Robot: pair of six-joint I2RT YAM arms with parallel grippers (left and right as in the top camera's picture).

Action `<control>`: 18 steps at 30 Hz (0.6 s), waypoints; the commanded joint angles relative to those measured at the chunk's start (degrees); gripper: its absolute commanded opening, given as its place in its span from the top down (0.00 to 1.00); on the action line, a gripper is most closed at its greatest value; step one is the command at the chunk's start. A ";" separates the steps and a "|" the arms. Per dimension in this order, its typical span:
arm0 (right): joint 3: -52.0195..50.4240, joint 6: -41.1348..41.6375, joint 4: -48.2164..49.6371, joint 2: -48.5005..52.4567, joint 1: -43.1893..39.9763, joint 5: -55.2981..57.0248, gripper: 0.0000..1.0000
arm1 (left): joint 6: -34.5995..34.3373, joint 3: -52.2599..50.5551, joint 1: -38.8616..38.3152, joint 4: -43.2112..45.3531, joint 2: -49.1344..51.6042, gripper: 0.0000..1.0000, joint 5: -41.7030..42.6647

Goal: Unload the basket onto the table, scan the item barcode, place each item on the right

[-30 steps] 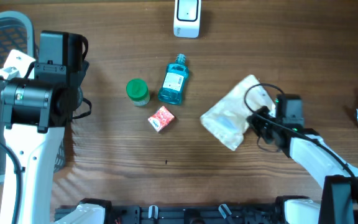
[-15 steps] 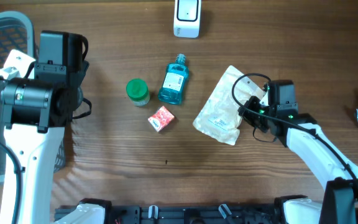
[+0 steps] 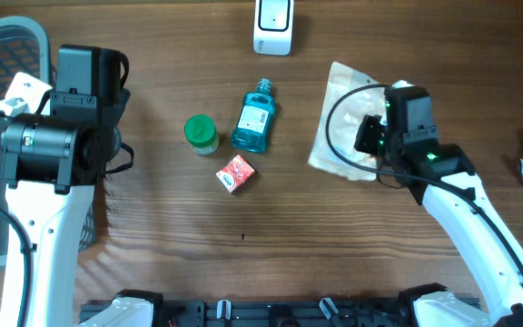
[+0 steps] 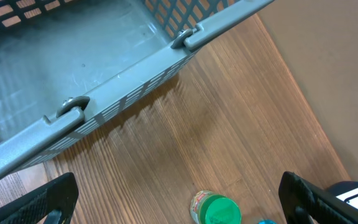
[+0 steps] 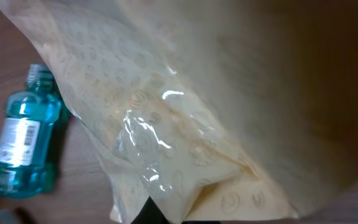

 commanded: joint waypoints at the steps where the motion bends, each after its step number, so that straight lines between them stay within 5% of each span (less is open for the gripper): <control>1: 1.11 -10.34 1.27 -0.83 3.93 10.29 0.95 | -0.52 0.00 0.31 0.07 0.17 0.00 -0.13; 8: 1.11 -18.67 4.72 -0.83 15.74 38.64 0.95 | -0.52 0.00 0.31 0.07 0.17 0.00 -0.15; 18: 1.09 -27.32 6.23 -0.15 31.54 50.31 0.95 | -0.55 0.00 0.31 0.07 0.17 0.00 -0.13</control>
